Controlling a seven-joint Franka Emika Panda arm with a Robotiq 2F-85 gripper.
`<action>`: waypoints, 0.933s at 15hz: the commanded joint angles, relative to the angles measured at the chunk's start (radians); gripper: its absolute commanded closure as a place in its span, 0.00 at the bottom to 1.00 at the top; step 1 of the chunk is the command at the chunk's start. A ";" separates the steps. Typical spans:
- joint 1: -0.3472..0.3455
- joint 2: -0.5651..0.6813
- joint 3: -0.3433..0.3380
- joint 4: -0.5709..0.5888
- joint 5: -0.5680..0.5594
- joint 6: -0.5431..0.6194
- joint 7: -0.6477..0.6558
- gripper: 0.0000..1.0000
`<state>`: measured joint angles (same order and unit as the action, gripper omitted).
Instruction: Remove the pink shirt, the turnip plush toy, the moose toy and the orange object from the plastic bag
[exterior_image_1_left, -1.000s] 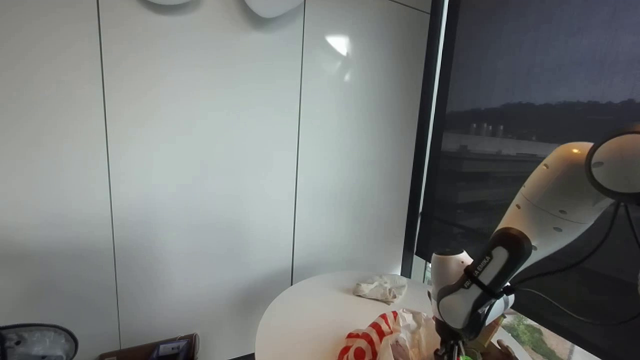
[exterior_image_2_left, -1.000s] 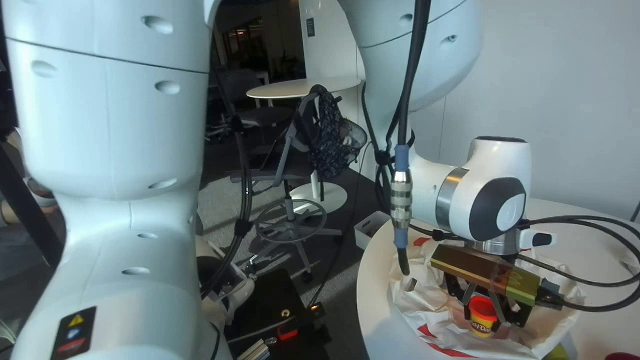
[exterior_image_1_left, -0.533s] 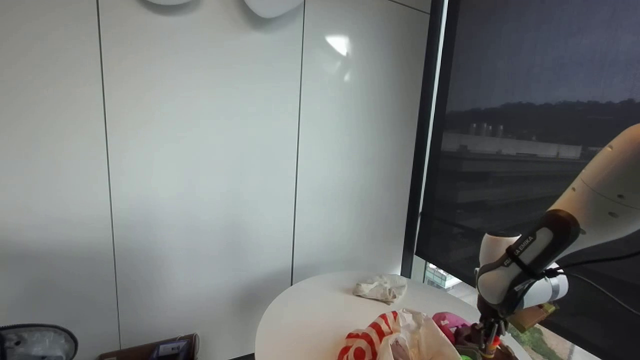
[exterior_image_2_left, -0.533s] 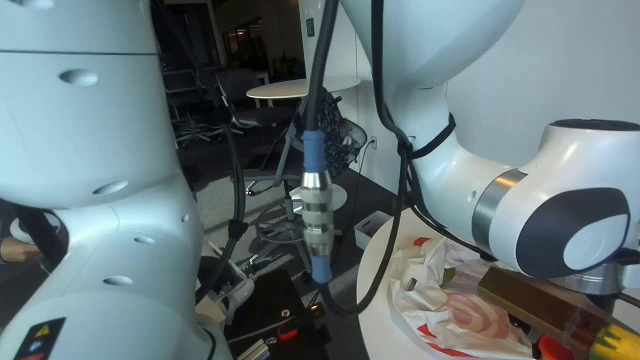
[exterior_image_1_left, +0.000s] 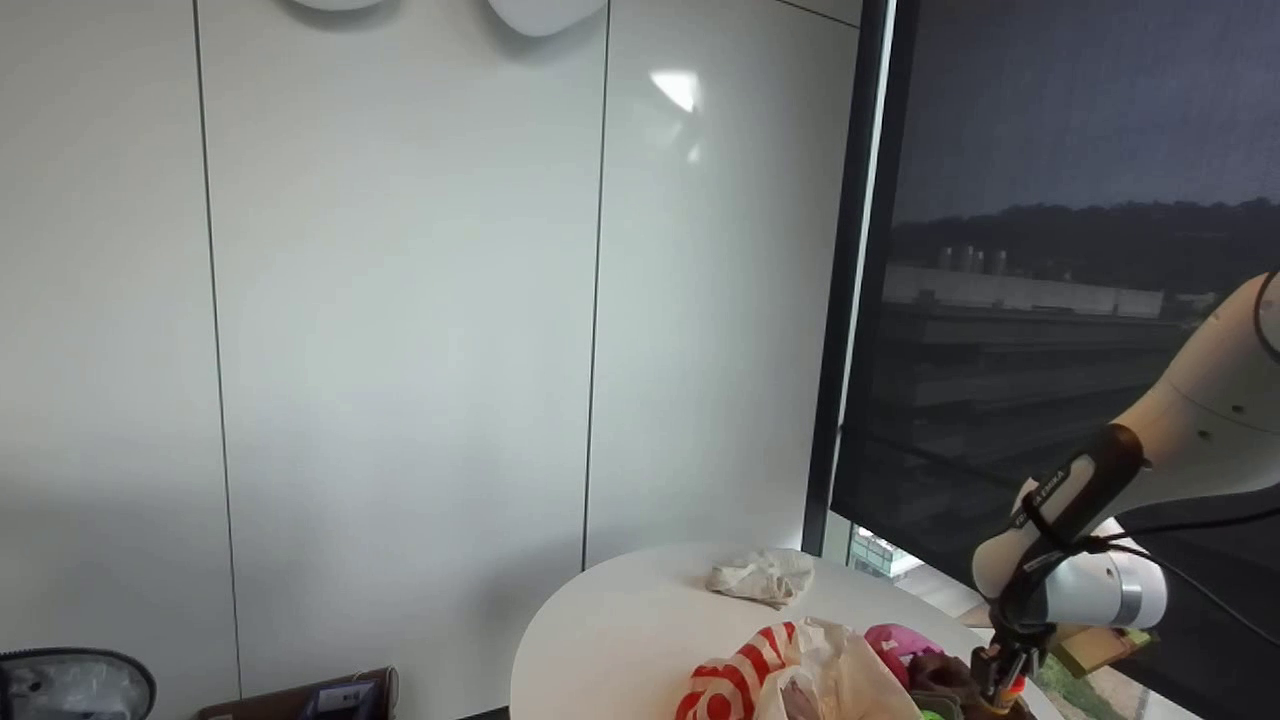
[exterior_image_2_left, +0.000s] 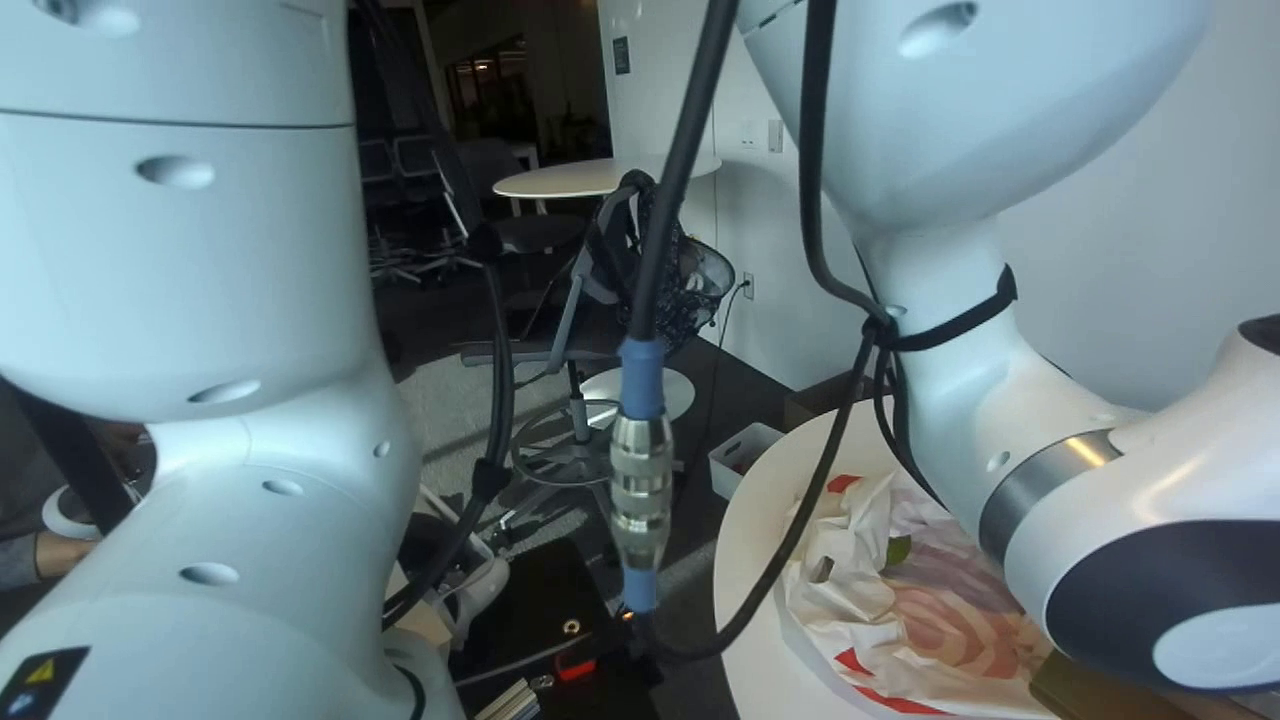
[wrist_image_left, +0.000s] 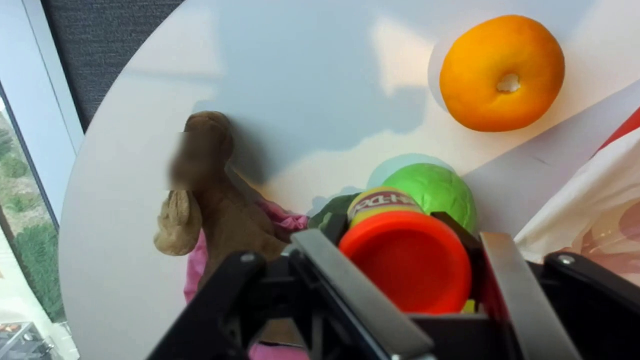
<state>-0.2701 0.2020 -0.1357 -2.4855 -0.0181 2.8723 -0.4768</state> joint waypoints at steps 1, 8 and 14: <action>-0.099 0.101 0.090 0.050 0.104 0.098 -0.144 0.78; -0.292 0.283 0.215 0.162 0.051 0.210 -0.217 0.78; -0.431 0.305 0.313 0.205 0.022 0.188 -0.209 0.07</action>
<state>-0.6277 0.5076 0.1195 -2.3021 0.0189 3.0571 -0.6777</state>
